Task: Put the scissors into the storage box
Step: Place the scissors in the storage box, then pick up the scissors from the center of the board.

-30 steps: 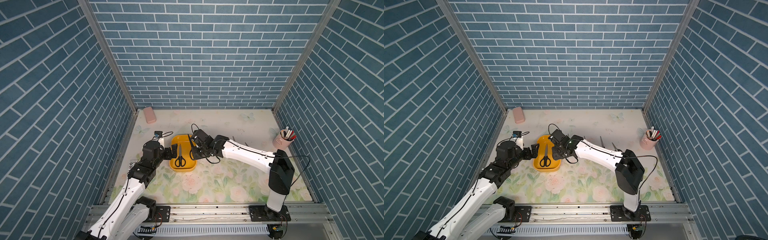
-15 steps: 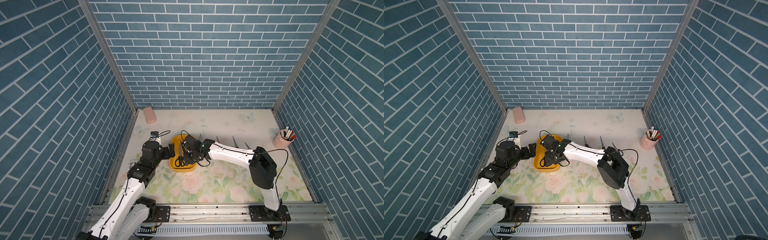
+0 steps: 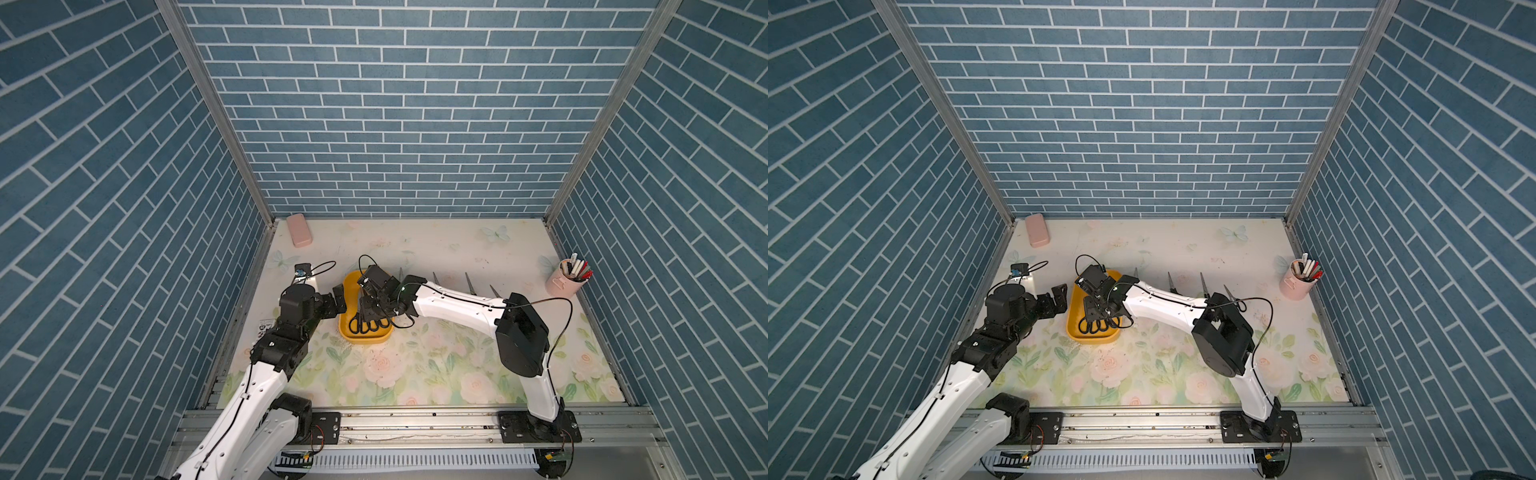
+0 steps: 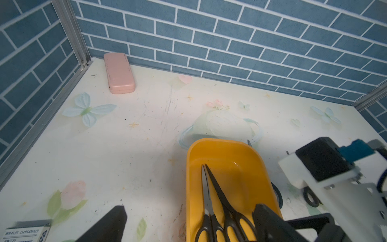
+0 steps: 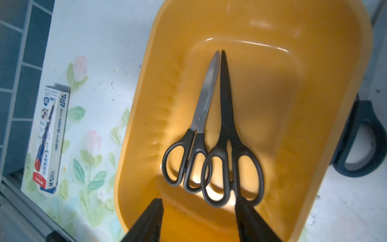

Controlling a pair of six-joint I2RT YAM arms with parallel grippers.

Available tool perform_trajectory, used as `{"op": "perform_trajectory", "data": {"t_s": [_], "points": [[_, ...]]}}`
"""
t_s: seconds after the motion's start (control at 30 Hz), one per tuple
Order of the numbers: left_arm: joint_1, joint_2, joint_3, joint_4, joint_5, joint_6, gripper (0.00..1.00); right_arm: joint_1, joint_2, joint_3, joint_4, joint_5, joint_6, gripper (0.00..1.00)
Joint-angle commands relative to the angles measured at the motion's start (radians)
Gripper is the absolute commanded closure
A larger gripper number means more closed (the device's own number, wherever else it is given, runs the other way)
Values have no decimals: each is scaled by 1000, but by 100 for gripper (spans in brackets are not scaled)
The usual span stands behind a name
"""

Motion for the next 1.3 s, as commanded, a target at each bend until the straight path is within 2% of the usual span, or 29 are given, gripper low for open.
{"op": "perform_trajectory", "data": {"t_s": [0.0, 0.1, 0.17, 0.23, 0.3, 0.4, 0.47, 0.53, 0.6, 0.77, 0.9, 1.03, 1.27], "points": [[6, 1, 2, -16, -16, -5, 0, 6, -13, 23, -18, 60, -17, 36], [6, -12, 20, -15, -16, -2, 0, 6, -82, -4, 3, 136, -53, 36], [6, -13, 58, -26, -6, -17, 0, 5, -172, -56, 28, 262, -81, 35], [6, 14, 115, -53, 19, -22, 0, -4, -273, -132, 64, 391, -112, 28], [6, 58, 186, -98, 38, -21, 0, -58, -370, -232, 107, 445, -134, 21], [5, 100, 261, -133, 70, -28, 0, -219, -440, -339, 112, 296, -129, 24], [1, 93, 258, -58, 207, -10, 0, -311, -455, -393, 115, 163, -163, 28], [-16, 77, 224, 54, 364, -10, 0, -351, -441, -409, 82, 120, -220, 29], [-64, 85, 213, 116, 431, -3, 0, -363, -407, -387, 12, 148, -261, 29], [-266, 140, 253, 110, 482, 127, 0, -439, -362, -406, -49, 107, -262, 32], [-372, 168, 248, 156, 549, 149, 0, -505, -340, -449, -22, 24, -291, 36], [-422, 181, 244, 160, 505, 174, 0, -507, -289, -425, -55, 35, -346, 43], [-425, 207, 155, 227, 491, 169, 0, -505, -233, -380, -74, 49, -390, 53]]}}
